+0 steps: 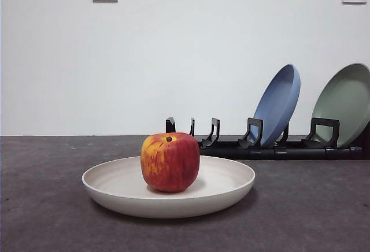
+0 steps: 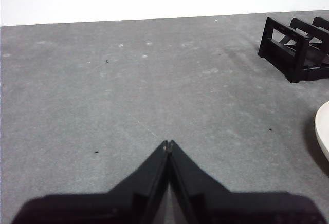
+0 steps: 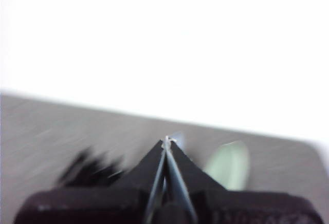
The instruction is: Take the yellow plate from the plate rack,put the plate on the table,take the apple from the table,put the apple in the plate
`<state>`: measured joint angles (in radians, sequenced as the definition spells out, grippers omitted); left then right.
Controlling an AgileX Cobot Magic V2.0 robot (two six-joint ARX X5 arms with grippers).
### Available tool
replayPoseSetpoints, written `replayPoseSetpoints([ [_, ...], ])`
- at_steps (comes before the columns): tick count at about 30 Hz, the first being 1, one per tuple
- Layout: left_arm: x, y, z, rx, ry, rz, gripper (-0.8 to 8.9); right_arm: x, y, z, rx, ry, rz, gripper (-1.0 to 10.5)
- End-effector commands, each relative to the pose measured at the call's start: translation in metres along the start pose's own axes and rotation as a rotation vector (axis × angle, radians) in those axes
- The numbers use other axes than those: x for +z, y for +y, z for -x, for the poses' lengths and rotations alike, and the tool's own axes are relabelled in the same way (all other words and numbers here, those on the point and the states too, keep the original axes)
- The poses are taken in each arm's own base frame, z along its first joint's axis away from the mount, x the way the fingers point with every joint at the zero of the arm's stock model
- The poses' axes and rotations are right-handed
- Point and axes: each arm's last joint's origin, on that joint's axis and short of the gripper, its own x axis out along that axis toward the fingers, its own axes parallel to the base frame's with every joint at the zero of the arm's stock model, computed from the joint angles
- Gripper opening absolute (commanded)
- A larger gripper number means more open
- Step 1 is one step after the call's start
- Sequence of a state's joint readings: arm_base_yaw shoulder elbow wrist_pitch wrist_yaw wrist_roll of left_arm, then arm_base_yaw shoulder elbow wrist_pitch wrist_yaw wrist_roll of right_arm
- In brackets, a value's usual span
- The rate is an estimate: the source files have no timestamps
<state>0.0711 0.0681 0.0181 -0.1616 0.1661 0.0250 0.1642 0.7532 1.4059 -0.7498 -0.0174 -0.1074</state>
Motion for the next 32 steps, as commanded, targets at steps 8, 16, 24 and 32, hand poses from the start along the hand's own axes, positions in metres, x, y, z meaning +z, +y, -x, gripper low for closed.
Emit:
replayPoseSetpoints([
  [8, -0.003, 0.000, -0.001, 0.006, 0.006, 0.007, -0.04, -0.098, -0.005, -0.002, -0.200, -0.056, 0.064, 0.0],
  [16, -0.003, 0.000, -0.001, 0.006, 0.006, 0.007, -0.04, -0.216, 0.003, -0.033, -0.212, -0.125, -0.065, 0.0],
  [24, -0.003, 0.000, -0.001, 0.006, 0.006, 0.007, -0.04, -0.291, 0.010, -0.044, -0.204, -0.032, -0.150, 0.0],
  [32, -0.003, 0.000, -0.001, 0.006, 0.006, 0.007, -0.04, -0.311, 0.013, -0.042, -0.201, 0.020, -0.154, 0.0],
])
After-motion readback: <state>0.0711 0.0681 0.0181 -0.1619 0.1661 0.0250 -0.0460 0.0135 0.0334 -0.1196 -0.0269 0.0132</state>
